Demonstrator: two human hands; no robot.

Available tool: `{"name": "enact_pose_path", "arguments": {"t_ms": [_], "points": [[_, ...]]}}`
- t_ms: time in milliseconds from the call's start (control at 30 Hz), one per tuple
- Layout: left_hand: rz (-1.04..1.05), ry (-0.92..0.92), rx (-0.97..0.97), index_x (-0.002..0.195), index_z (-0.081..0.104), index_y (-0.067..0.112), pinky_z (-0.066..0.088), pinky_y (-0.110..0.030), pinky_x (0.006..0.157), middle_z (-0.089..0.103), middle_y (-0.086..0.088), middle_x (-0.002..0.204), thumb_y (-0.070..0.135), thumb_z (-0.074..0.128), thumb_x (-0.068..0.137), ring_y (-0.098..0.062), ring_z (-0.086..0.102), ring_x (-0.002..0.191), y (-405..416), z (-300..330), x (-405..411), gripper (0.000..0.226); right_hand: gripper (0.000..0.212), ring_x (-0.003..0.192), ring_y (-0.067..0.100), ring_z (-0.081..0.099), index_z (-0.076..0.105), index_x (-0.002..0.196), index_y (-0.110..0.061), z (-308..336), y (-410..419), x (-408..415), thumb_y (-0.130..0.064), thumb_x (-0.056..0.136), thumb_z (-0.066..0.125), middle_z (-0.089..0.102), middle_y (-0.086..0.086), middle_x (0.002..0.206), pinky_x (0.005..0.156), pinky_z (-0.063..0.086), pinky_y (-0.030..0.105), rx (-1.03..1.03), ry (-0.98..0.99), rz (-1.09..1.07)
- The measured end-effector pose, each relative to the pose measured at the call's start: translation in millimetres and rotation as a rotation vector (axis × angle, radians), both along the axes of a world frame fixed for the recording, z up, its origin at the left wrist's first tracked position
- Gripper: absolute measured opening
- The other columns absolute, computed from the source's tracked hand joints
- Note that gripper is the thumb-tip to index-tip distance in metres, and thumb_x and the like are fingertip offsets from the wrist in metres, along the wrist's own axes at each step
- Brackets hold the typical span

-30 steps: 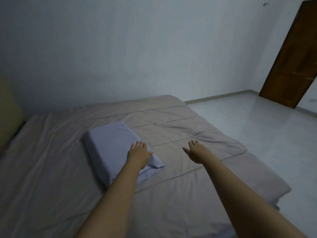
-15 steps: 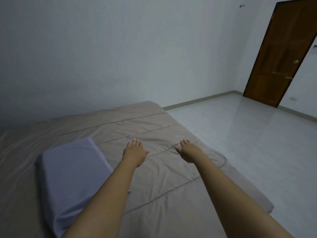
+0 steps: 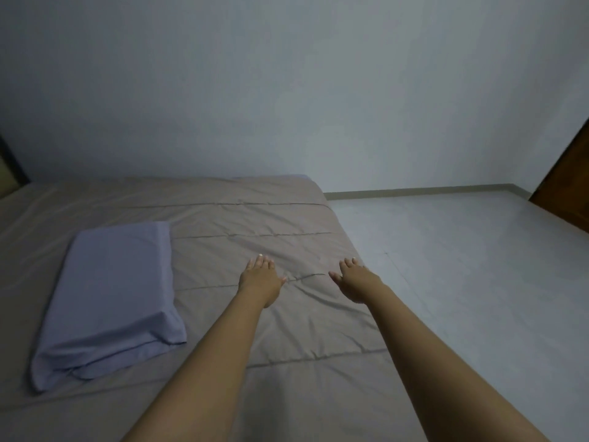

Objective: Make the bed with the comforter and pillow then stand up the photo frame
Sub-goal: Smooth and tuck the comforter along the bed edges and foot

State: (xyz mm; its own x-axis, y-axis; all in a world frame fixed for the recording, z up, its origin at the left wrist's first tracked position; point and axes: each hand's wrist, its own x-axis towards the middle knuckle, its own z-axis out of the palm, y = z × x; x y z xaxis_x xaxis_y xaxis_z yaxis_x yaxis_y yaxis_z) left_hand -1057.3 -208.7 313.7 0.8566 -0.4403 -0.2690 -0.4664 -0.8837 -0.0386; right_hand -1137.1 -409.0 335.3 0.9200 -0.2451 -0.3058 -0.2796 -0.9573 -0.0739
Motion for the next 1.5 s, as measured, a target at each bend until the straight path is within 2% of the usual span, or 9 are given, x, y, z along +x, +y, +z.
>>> {"name": "enact_pose_path", "arguments": {"t_ms": [333, 533, 900, 1033, 1233, 1500], "points": [[0.057, 0.016, 0.056, 0.153, 0.002, 0.0, 0.002, -0.037, 0.121, 0.0, -0.011, 0.162, 0.046, 0.014, 0.103, -0.022, -0.002, 0.15, -75.7, -3.0, -21.6, 0.068, 0.064, 0.149, 0.025, 0.003, 0.009, 0.152, -0.002, -14.9, -95.1, -6.5, -0.042, 0.103, 0.018, 0.005, 0.012, 0.161, 0.12, 0.01, 0.039, 0.066, -0.012, 0.04], [0.185, -0.017, 0.038, 0.153, 0.003, 0.0, 0.001, -0.036, 0.121, 0.001, -0.011, 0.162, 0.044, 0.015, 0.104, -0.023, -0.003, 0.15, -135.4, -5.1, -25.5, 0.066, 0.062, 0.146, 0.027, 0.016, 0.02, 0.149, -0.002, -24.3, -169.5, 9.1, -0.043, 0.103, 0.02, 0.019, 0.013, 0.157, 0.118, 0.02, 0.041, 0.057, -0.047, 0.159], [0.349, 0.056, 0.02, 0.153, 0.002, 0.002, 0.002, -0.037, 0.121, 0.0, -0.01, 0.162, 0.043, 0.013, 0.104, -0.022, -0.003, 0.15, -266.7, -14.2, -50.3, 0.066, 0.064, 0.147, 0.027, 0.014, 0.02, 0.149, -0.002, -15.9, -300.1, 27.8, -0.045, 0.102, 0.02, 0.017, 0.012, 0.158, 0.118, 0.018, 0.042, 0.027, -0.006, 0.336], [0.329, 0.037, 0.034, 0.153, 0.001, 0.001, 0.001, -0.036, 0.12, -0.001, -0.01, 0.162, 0.043, 0.013, 0.104, -0.022, -0.003, 0.15, -292.0, -17.0, -39.3, 0.066, 0.063, 0.149, 0.025, 0.004, 0.011, 0.152, -0.003, -20.1, -323.5, 36.5, -0.042, 0.103, 0.018, 0.007, 0.011, 0.161, 0.12, 0.012, 0.041, 0.049, 0.004, 0.336], [0.355, 0.056, 0.066, 0.153, 0.002, 0.001, 0.001, -0.036, 0.12, -0.001, -0.011, 0.162, 0.044, 0.014, 0.104, -0.022, -0.004, 0.15, -346.2, -16.8, -19.8, 0.066, 0.063, 0.148, 0.026, 0.006, 0.014, 0.151, -0.004, -26.5, -372.5, 62.8, -0.044, 0.103, 0.019, 0.01, 0.011, 0.16, 0.119, 0.014, 0.041, 0.06, 0.003, 0.383], [0.444, 0.08, 0.048, 0.153, 0.001, 0.003, 0.002, -0.039, 0.121, -0.002, -0.01, 0.162, 0.044, 0.015, 0.104, -0.024, -0.004, 0.15, -481.7, -15.4, 29.0, 0.066, 0.071, 0.149, 0.025, 0.005, 0.011, 0.152, -0.007, -17.0, -510.5, 123.1, -0.053, 0.1, 0.022, 0.007, 0.009, 0.161, 0.118, 0.016, 0.042, 0.014, 0.007, 0.46]]}}
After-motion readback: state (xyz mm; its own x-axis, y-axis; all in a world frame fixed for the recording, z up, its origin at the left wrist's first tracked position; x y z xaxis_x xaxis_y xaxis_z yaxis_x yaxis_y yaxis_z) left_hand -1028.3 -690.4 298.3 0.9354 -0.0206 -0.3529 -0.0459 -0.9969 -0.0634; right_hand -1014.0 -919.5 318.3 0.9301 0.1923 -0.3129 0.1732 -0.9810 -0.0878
